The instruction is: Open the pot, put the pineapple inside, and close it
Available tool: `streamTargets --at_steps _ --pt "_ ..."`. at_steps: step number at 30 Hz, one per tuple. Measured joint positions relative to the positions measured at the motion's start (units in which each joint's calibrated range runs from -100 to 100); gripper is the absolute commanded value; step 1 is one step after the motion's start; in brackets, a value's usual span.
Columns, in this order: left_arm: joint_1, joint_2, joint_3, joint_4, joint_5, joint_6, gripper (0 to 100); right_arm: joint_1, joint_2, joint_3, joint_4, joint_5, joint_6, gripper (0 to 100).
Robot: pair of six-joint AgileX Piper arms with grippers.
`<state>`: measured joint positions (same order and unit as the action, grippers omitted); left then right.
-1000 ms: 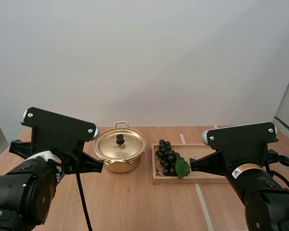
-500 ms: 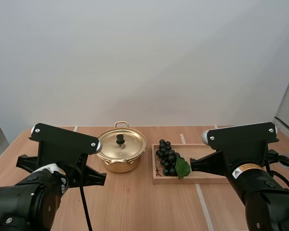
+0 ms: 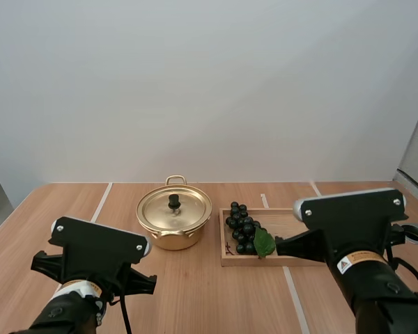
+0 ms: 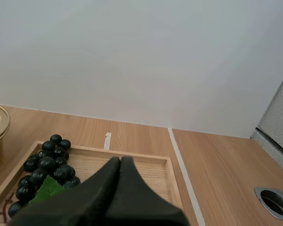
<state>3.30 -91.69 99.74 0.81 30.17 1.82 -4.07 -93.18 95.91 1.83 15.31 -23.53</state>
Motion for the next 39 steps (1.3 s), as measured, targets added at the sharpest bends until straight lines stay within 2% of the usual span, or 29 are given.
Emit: streamTargets --at_steps 5,12,25,32,39 --pt "0.0 -6.15 0.05 0.0 0.83 0.0 0 0.07 -6.14 3.82 0.0 1.49 0.0 0" --pt "0.0 -7.89 0.16 0.0 1.16 -2.67 0 1.65 -6.39 3.91 0.0 4.17 0.0 0" --pt "-0.02 -7.89 0.16 0.0 1.23 -3.4 0 1.8 -6.39 3.91 0.0 4.52 0.0 0" --pt "-0.87 -7.89 0.16 0.0 1.38 -3.4 0 1.88 -6.39 3.97 0.0 16.6 0.0 0" --pt "-0.93 -7.89 0.16 0.0 1.38 -3.4 0 2.46 -6.39 4.09 0.0 18.87 0.0 0"
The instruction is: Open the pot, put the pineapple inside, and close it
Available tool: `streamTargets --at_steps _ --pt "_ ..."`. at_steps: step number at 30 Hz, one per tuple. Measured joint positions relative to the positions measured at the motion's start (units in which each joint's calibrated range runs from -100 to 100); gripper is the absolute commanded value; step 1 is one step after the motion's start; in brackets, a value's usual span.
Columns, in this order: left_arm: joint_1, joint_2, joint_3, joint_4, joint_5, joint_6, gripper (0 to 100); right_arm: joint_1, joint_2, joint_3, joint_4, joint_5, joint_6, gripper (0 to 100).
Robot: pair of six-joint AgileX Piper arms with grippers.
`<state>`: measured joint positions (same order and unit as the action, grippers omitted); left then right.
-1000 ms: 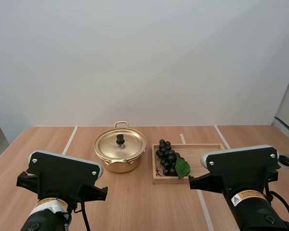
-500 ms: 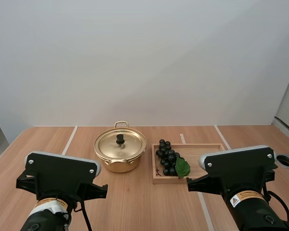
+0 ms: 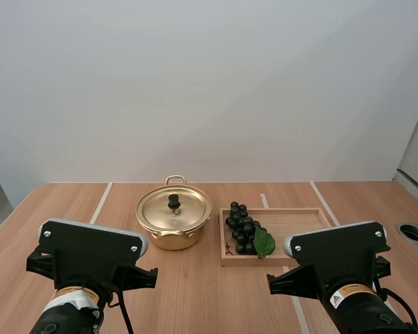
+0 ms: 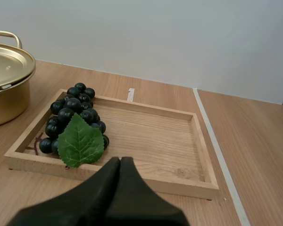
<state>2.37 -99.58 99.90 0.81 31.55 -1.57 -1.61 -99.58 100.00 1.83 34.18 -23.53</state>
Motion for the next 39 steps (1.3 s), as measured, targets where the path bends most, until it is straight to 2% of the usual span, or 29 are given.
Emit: streamTargets --at_steps 10,18,39 --pt "-0.25 0.0 0.0 0.0 0.21 -0.33 0 0.02 0.0 0.0 0.0 -1.57 0.0 0" --pt "-0.25 0.0 0.0 0.0 -0.1 -0.92 0 0.02 0.0 0.0 4.95 -2.11 0.09 0" --pt "-0.25 0.0 0.0 0.0 0.07 -1.12 0 0.02 0.0 0.0 5.07 -1.5 0.09 0"
